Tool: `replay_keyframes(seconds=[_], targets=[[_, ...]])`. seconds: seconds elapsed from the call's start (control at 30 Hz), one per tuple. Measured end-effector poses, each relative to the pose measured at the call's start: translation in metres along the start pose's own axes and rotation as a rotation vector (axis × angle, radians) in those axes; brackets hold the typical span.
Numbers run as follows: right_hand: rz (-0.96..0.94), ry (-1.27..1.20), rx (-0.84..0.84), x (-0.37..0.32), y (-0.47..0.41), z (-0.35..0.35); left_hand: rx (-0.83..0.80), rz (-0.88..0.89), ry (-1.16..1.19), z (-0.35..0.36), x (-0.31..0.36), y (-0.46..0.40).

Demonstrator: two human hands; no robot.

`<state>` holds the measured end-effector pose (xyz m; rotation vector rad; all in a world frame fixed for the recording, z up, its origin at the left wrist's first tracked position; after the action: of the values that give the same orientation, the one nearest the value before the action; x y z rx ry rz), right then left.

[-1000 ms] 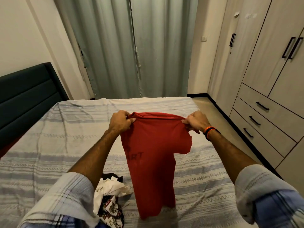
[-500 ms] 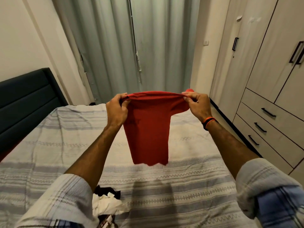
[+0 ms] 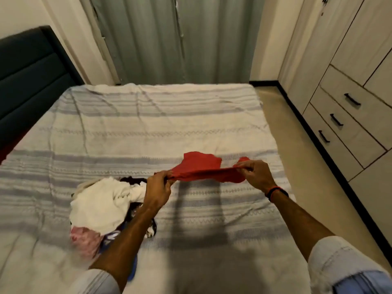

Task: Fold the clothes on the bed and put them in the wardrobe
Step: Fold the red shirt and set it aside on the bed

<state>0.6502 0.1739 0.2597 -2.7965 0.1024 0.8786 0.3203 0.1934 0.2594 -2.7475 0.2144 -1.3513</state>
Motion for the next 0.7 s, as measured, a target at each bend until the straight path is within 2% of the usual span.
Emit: replay_keyframes(seconds=[0.17, 0.33, 0.7], targets=[[0.083, 0.029, -0.246, 0.037, 0.088, 0.050, -0.141, -0.190, -0.078, 0.049, -0.055, 0.082], [0.170, -0.009, -0.351, 0.052, 0.159, 0.077, -0.234, -0.247, -0.104, 0.075, -0.090, 0.142], [0.270, 0.028, -0.358, 0.068, 0.258, 0.133, -0.371, -0.272, -0.256, 0.110, -0.139, 0.230]])
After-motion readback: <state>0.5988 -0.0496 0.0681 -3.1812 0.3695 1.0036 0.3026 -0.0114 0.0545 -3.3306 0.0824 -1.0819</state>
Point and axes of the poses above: each hand's wrist, its own y-axis away from the middle knuckle, its own z-axis out of the palm, x = y × z, the point moved 2 cm from there along -y, towards the middle knuckle, and after that the axes turned 10 degrees about y, right-handed, at the moved point
